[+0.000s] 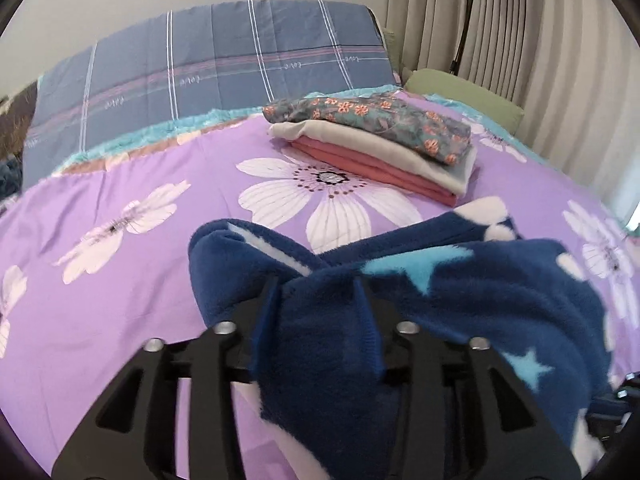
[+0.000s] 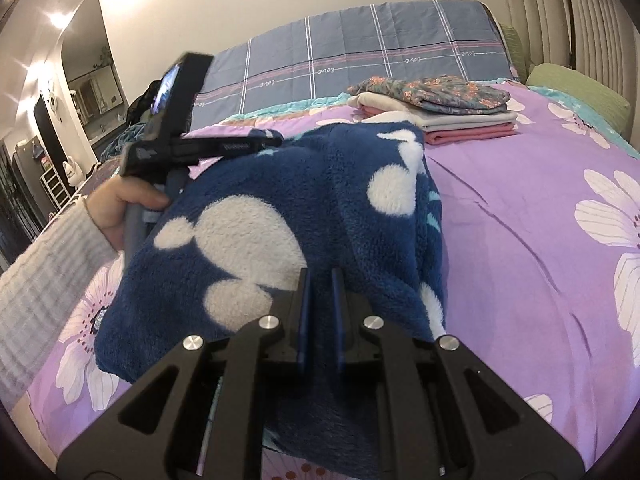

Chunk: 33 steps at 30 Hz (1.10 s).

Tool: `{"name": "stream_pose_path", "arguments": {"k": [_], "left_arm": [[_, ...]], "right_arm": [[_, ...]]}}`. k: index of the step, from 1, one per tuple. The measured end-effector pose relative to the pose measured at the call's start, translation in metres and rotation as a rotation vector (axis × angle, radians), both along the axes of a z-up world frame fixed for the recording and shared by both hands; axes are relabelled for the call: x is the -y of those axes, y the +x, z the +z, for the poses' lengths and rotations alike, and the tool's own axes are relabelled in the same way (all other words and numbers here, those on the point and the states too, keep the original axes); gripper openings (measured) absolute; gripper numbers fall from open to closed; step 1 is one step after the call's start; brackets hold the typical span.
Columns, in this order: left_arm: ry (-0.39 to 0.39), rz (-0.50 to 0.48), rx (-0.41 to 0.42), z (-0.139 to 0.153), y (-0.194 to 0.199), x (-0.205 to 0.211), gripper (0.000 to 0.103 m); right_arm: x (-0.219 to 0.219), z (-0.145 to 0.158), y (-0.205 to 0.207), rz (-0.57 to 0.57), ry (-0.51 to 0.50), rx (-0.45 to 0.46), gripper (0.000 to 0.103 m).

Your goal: Fold small clothes

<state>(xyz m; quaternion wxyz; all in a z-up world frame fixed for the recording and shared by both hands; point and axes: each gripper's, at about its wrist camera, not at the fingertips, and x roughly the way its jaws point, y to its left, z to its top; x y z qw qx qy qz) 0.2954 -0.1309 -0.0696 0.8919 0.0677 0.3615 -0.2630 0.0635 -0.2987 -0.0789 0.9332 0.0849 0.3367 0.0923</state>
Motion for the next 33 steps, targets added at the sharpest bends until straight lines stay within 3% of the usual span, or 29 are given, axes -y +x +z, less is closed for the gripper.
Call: {"name": "stream_pose_path", "arguments": {"k": [4,6,15,23,24,26,27,28,30,33], "left_arm": [[-0.057,0.011,-0.072,-0.001,0.007,-0.002,0.064],[-0.025,-0.037,-0.063,-0.002,0.005,0.007,0.076],[0.12,0.041,0.044,-0.007,-0.004,0.029,0.082],[-0.066,-0.025,0.096,0.049,-0.008,0.011,0.082],[-0.071,-0.046,0.066,0.049,-0.003,0.014,0.082],[-0.013,-0.076,-0.038,0.028,0.01,0.024,0.082],[0.105,-0.078,-0.093,-0.004,0.018,0.034,0.084],[0.157,-0.08,-0.083,-0.02,0.019,0.037,0.085],[0.114,-0.046,-0.055,-0.027,0.019,0.034,0.086],[0.154,-0.06,-0.062,-0.022,0.017,0.038,0.086]], "right_arm": [[-0.002,0.0,0.0,-0.006,-0.011,0.002,0.01],[-0.002,0.0,0.0,-0.011,-0.012,0.005,0.01],[-0.002,-0.001,-0.001,-0.017,-0.011,0.014,0.01],[-0.004,0.0,-0.003,-0.013,-0.031,0.019,0.011],[-0.004,0.0,-0.003,-0.013,-0.033,0.018,0.011],[-0.004,0.0,-0.004,-0.014,-0.034,0.021,0.011],[-0.004,-0.001,-0.004,-0.014,-0.032,0.021,0.011],[-0.004,-0.001,-0.004,-0.013,-0.028,0.022,0.011],[-0.004,0.001,-0.002,-0.007,-0.02,0.022,0.011],[-0.005,0.006,-0.001,-0.011,-0.045,0.004,0.011]]}}
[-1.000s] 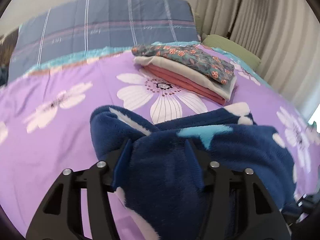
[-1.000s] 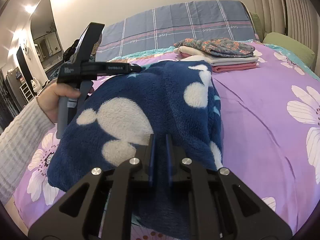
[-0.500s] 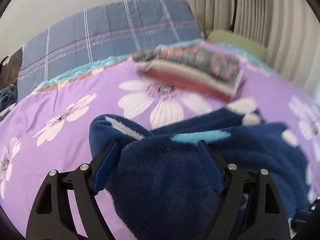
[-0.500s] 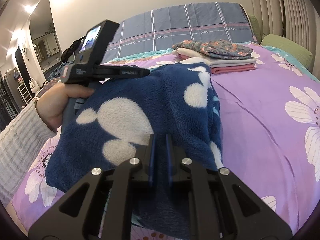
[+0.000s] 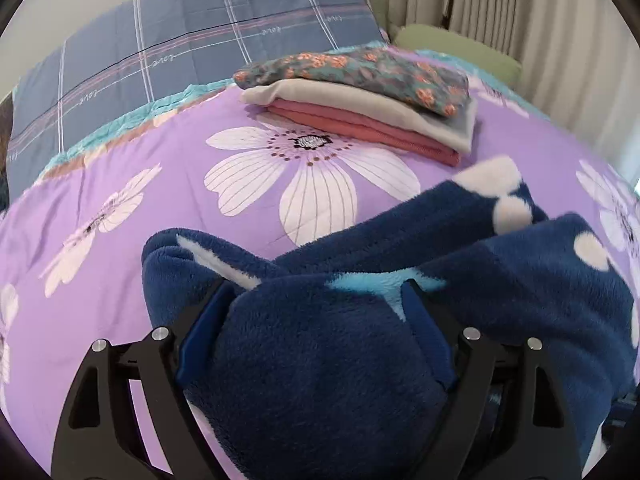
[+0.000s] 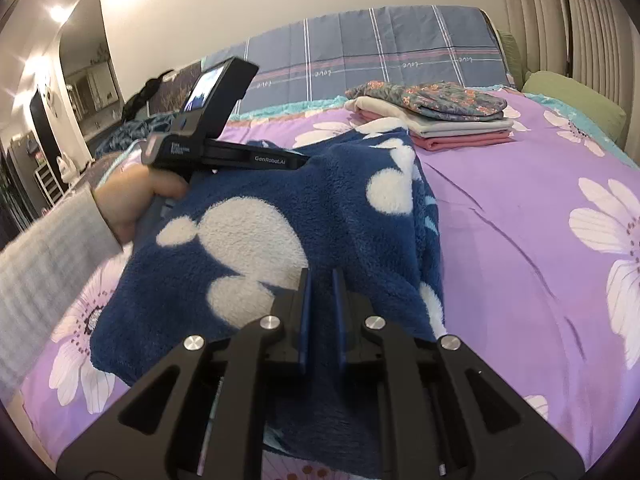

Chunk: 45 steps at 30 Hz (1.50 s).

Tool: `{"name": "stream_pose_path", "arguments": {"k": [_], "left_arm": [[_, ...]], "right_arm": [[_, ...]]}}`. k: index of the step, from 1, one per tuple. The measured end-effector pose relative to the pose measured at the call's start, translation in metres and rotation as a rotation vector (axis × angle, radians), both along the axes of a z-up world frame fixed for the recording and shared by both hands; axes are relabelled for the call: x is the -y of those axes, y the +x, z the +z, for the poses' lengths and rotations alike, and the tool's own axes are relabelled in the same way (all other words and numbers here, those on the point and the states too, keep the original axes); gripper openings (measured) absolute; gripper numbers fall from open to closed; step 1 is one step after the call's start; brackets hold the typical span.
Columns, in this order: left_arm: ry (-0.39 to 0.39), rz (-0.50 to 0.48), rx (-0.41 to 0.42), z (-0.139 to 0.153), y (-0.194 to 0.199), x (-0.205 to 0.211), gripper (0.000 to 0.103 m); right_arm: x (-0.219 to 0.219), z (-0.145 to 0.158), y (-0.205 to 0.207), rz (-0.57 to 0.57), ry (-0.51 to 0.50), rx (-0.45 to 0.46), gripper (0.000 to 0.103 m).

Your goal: Fold small clothes

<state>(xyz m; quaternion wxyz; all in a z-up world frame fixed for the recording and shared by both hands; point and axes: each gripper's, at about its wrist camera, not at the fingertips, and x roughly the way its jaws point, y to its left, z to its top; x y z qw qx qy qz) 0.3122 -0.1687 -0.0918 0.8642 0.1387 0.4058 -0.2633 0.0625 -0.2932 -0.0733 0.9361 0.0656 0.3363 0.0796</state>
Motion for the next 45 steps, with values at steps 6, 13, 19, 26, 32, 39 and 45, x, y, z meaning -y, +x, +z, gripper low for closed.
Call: {"name": "stream_pose_path", "arguments": {"k": [6,13,19,26,32,39,45], "left_arm": [[-0.017,0.004,0.013,0.0,-0.001,-0.001,0.086],[-0.031,0.004,0.024,-0.002,-0.002,-0.004,0.086],[-0.037,-0.006,0.055,-0.003,-0.004,0.001,0.086],[-0.06,-0.005,0.068,-0.004,-0.005,-0.002,0.086],[-0.06,-0.014,0.072,-0.004,-0.006,-0.003,0.086],[-0.139,-0.035,0.087,0.024,-0.02,-0.017,0.086],[-0.259,-0.223,0.071,0.064,-0.099,-0.043,0.086]], "right_arm": [[0.011,0.069,0.005,-0.029,-0.009,0.112,0.021],[0.021,0.075,0.106,-0.065,0.044,0.005,0.016],[0.053,-0.008,0.148,-0.138,0.087,-0.209,0.012],[0.043,-0.011,0.147,-0.129,0.018,-0.182,0.012],[0.046,-0.011,0.145,-0.126,0.05,-0.179,0.013],[0.043,-0.009,0.142,-0.124,0.032,-0.17,0.013],[0.045,-0.009,0.14,-0.125,0.047,-0.166,0.013]]}}
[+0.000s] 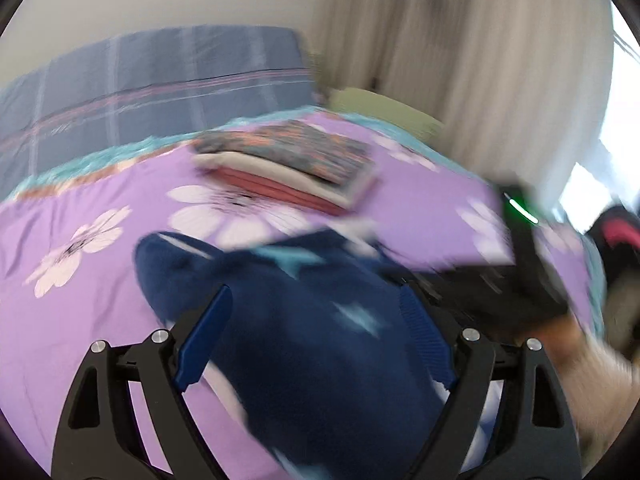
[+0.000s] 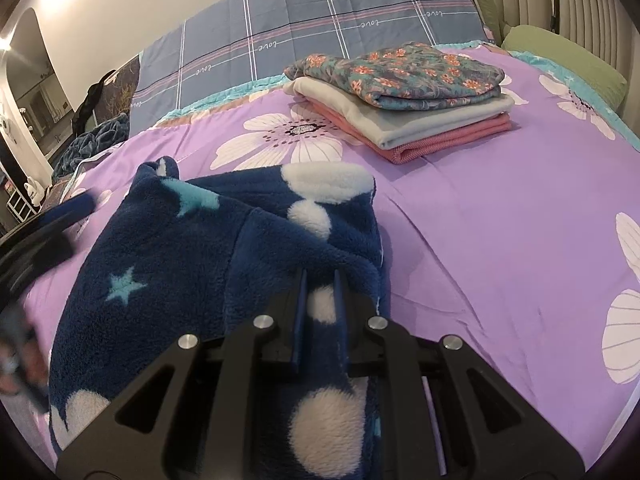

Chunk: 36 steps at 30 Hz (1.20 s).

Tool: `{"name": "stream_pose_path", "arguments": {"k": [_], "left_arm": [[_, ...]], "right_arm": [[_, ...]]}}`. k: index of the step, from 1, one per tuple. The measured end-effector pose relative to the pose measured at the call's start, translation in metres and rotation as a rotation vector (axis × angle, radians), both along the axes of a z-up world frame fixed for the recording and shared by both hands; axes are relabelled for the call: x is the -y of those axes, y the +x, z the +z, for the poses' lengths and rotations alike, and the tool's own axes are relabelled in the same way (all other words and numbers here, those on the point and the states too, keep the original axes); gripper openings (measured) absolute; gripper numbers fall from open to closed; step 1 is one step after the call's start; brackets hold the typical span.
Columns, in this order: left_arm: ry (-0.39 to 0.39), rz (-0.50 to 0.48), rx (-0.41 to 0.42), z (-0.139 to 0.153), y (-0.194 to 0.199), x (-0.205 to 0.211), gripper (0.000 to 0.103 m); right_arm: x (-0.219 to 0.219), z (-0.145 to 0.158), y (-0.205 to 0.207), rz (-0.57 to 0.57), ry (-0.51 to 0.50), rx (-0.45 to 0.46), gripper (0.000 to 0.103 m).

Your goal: Fold small clothes

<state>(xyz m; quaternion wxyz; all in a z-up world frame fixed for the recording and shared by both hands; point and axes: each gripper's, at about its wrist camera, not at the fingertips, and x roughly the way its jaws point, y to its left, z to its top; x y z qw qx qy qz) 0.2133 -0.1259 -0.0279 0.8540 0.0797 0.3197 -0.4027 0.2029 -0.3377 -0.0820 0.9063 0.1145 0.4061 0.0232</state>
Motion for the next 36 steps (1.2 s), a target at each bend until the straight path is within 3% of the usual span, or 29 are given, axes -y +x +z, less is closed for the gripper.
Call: {"name": "stream_pose_path", "arguments": {"k": [2,3,5,6,10,13,16,17,21,23,24,26,27,34,36], "left_arm": [[0.135,-0.069,-0.004,-0.025,-0.026,0.008,0.087],[0.169,-0.051,0.024,-0.045,-0.03,0.008,0.088],[0.064,-0.023,-0.065,-0.062,-0.019,-0.004,0.088],[0.052,-0.023,-0.07,-0.063,-0.017,-0.004,0.089],[0.094,-0.01,-0.025,-0.057,-0.021,0.006,0.091],[0.084,0.023,-0.015,-0.044,-0.03,0.0,0.089],[-0.017,-0.041,0.012,-0.017,-0.067,-0.022,0.09],[-0.028,-0.072,0.036,-0.011,-0.084,-0.027,0.09],[0.074,-0.134,0.07,-0.025,-0.123,-0.028,0.093],[0.201,-0.111,0.063,-0.057,-0.12,-0.017,0.097],[0.237,-0.086,0.053,-0.073,-0.114,-0.012,0.102],[0.122,-0.1,-0.176,-0.1,-0.086,-0.017,0.102],[0.077,-0.096,-0.228,-0.1,-0.077,-0.023,0.102],[0.187,-0.017,-0.025,-0.082,-0.12,-0.026,0.102],[0.175,0.003,-0.026,-0.076,-0.132,-0.032,0.102]], "right_arm": [[-0.001,0.0,0.0,-0.001,-0.002,0.001,0.013],[-0.001,0.0,0.0,-0.001,-0.001,0.0,0.013],[-0.003,0.0,0.0,0.004,-0.006,-0.001,0.013],[-0.005,0.001,0.001,0.002,-0.022,-0.003,0.013],[-0.014,0.003,0.002,0.001,-0.106,-0.012,0.015],[-0.006,0.012,-0.008,-0.002,-0.058,0.016,0.016],[0.003,0.038,-0.048,-0.037,-0.045,0.103,0.036],[0.004,0.047,-0.067,-0.024,-0.041,0.139,0.036],[-0.006,0.06,-0.13,0.106,0.02,0.205,0.036],[-0.021,0.05,-0.146,0.183,-0.01,0.192,0.039],[-0.028,0.032,-0.144,0.178,-0.064,0.132,0.039],[-0.034,0.006,-0.139,0.132,-0.122,0.107,0.04],[-0.036,0.001,-0.139,0.122,-0.153,0.12,0.04],[-0.031,0.004,-0.139,0.124,-0.109,0.128,0.042],[-0.028,0.004,-0.137,0.123,-0.081,0.133,0.042]]}}
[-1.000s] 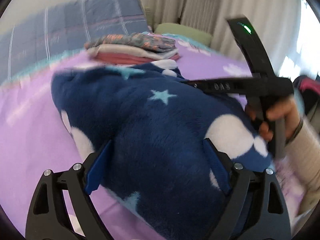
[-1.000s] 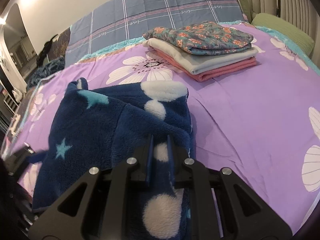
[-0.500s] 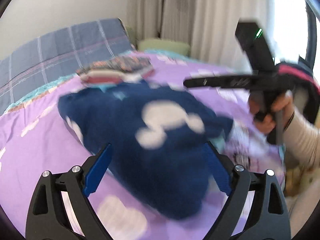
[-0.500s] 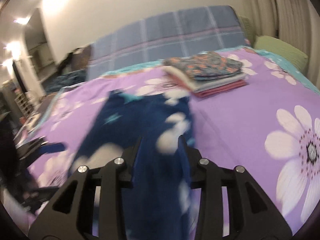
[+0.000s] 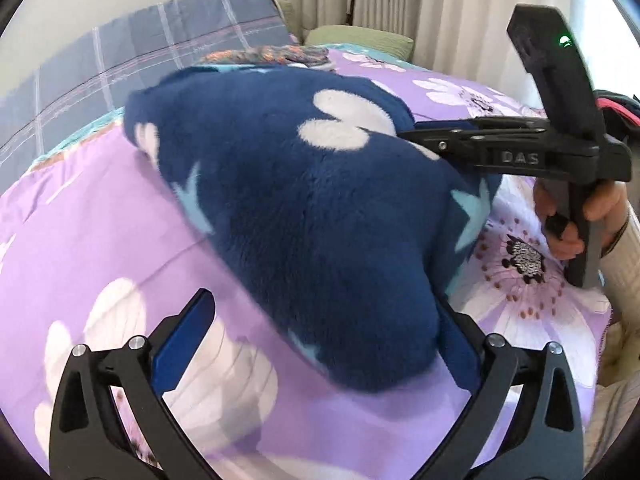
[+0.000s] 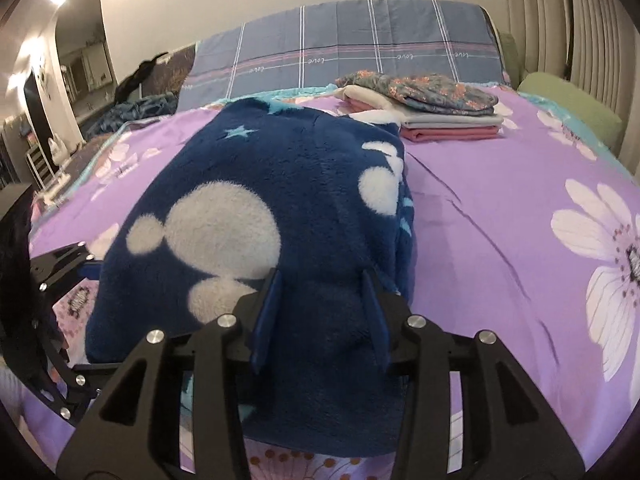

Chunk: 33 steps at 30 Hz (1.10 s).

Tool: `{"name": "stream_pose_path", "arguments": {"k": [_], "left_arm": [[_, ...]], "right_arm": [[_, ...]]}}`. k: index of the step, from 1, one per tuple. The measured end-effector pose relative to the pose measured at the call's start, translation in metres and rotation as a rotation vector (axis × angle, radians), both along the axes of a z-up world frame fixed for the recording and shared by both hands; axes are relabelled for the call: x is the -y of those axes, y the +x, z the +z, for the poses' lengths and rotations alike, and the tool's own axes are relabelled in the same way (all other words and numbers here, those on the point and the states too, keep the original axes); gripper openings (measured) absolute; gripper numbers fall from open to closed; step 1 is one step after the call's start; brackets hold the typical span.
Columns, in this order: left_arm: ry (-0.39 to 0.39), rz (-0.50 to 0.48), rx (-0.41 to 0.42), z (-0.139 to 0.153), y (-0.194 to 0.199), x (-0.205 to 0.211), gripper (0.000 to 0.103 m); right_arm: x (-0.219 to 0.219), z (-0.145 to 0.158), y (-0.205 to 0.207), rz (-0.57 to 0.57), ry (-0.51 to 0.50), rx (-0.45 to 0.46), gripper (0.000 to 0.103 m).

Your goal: Fold small clothes

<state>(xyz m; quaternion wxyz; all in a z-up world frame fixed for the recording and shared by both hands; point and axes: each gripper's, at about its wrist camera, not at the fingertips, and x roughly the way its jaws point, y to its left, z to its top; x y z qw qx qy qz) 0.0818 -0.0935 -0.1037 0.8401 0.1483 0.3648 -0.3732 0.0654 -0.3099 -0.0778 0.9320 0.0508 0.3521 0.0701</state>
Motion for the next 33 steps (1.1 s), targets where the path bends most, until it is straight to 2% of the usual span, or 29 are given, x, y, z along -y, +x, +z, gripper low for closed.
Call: {"name": "stream_pose_path", "arguments": {"k": [1,2,4,7,8,9,10,11,12,14,17,20,22,24,25,27,30,33], "left_arm": [[-0.035,0.002,-0.011,0.007,-0.001,-0.004,0.102],[-0.102,-0.011,-0.021,0.02,-0.004,-0.008,0.101],[-0.186,-0.033,0.013,0.044,-0.007,-0.01,0.101],[-0.146,-0.018,0.212,0.074,-0.003,0.007,0.093],[-0.133,-0.005,0.248,0.078,0.008,0.013,0.085],[-0.135,0.001,0.251,0.076,0.019,0.016,0.071],[-0.124,0.009,0.234,0.07,0.033,0.021,0.062],[-0.059,0.027,0.178,0.049,0.055,0.03,0.039],[-0.046,0.027,0.147,0.03,0.066,0.033,0.039],[-0.165,0.031,0.065,0.017,0.085,0.022,0.039],[-0.114,0.015,0.085,0.022,0.08,0.022,0.039],[-0.12,0.029,0.061,0.025,0.086,0.025,0.04],[-0.113,0.041,0.074,0.023,0.082,0.022,0.04],[-0.11,0.055,0.088,0.024,0.068,0.02,0.04],[-0.109,0.062,0.094,0.024,0.065,0.019,0.04],[-0.116,0.065,0.097,0.024,0.066,0.018,0.04],[-0.127,0.062,0.091,0.023,0.067,0.015,0.04],[-0.124,0.062,0.1,0.023,0.066,0.016,0.04]], "right_arm": [[0.001,0.0,0.0,-0.002,0.005,0.004,0.042],[0.0,-0.001,-0.001,-0.003,0.006,0.008,0.042],[0.0,-0.001,-0.003,-0.003,0.007,0.016,0.042],[0.001,-0.002,-0.003,-0.005,0.025,0.02,0.042],[0.001,-0.002,-0.004,-0.006,0.028,0.021,0.042],[0.001,-0.002,-0.005,-0.007,0.029,0.023,0.042],[0.001,-0.002,-0.006,-0.008,0.029,0.025,0.042],[0.001,-0.002,-0.005,-0.01,0.03,0.026,0.042],[0.001,-0.002,-0.006,-0.011,0.032,0.028,0.042],[0.001,-0.003,-0.005,-0.015,0.034,0.029,0.042],[-0.001,-0.003,-0.005,-0.007,0.029,0.031,0.042],[-0.003,-0.002,-0.005,0.0,0.016,0.033,0.042],[0.001,0.002,-0.008,-0.003,0.042,0.03,0.044],[0.011,0.008,-0.016,-0.027,0.107,0.017,0.055],[0.02,0.012,-0.025,-0.057,0.158,0.011,0.066],[0.036,0.016,-0.041,-0.091,0.232,0.011,0.067],[0.062,0.009,-0.065,-0.15,0.361,-0.044,0.071],[0.076,-0.018,-0.082,-0.159,0.62,-0.186,0.075]]}}
